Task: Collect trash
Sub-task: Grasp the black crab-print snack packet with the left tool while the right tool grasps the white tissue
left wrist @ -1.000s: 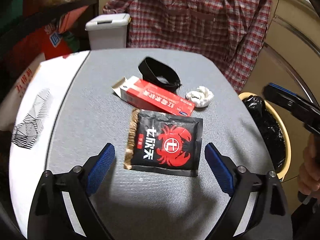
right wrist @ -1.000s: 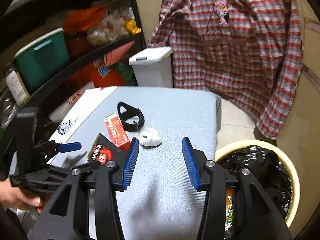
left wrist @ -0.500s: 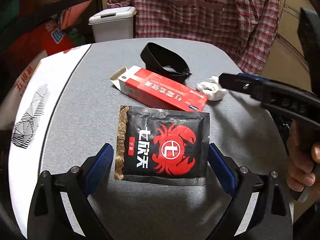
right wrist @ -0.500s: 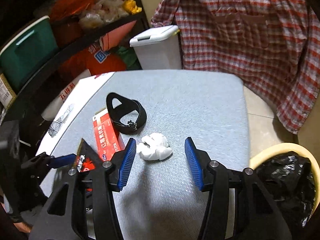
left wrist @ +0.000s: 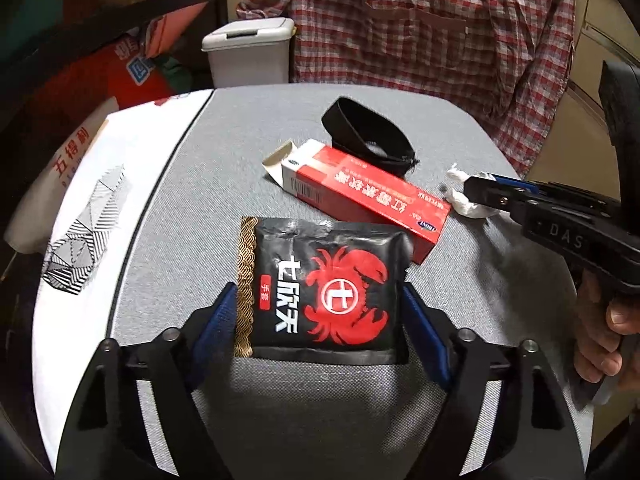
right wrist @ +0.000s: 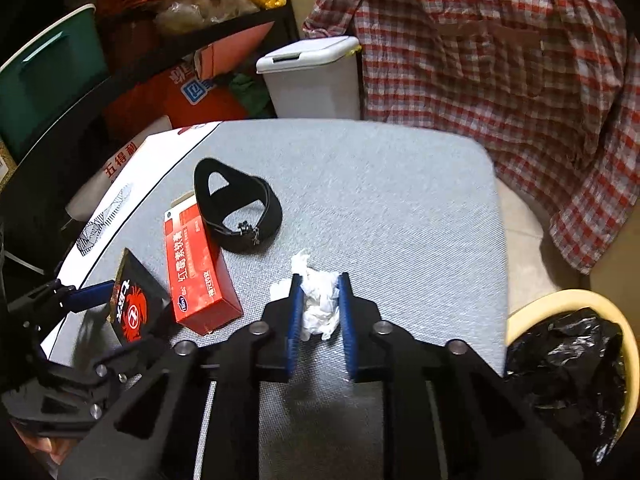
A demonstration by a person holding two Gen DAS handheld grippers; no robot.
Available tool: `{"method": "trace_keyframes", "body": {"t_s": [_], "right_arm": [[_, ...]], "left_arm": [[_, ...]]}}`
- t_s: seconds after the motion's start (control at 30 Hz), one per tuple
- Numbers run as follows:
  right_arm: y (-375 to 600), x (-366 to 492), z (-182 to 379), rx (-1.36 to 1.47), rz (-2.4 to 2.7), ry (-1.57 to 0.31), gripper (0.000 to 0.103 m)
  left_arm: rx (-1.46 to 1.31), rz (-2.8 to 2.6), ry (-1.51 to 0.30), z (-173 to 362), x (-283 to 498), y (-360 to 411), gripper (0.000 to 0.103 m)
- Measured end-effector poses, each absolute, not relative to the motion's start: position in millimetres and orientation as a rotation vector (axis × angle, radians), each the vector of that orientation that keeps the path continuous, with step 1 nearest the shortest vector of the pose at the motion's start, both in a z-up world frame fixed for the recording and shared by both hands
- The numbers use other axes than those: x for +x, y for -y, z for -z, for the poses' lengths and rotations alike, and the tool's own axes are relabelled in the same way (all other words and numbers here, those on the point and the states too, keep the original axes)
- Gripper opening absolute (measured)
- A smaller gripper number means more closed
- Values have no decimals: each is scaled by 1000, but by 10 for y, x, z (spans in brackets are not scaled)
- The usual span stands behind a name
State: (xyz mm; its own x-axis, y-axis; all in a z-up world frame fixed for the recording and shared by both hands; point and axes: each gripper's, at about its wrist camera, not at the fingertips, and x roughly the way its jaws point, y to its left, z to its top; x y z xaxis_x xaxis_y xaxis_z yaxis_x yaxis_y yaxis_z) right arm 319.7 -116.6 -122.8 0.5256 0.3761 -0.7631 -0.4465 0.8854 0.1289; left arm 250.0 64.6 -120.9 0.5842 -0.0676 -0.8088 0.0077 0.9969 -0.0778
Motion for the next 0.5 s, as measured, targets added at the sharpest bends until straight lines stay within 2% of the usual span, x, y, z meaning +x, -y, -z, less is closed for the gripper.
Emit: {"method": "trace_keyframes", "body": {"t_s": [0.2,0.5], "right_arm": [[1206,3097,1063,-94,-497,-860,14],[1341,2807,643,-97,-501,-793,14]], "left_arm": [[-69,41,-957,1176,2466,-676,65],[-78,37,-907,914,2317,-741,65]]}}
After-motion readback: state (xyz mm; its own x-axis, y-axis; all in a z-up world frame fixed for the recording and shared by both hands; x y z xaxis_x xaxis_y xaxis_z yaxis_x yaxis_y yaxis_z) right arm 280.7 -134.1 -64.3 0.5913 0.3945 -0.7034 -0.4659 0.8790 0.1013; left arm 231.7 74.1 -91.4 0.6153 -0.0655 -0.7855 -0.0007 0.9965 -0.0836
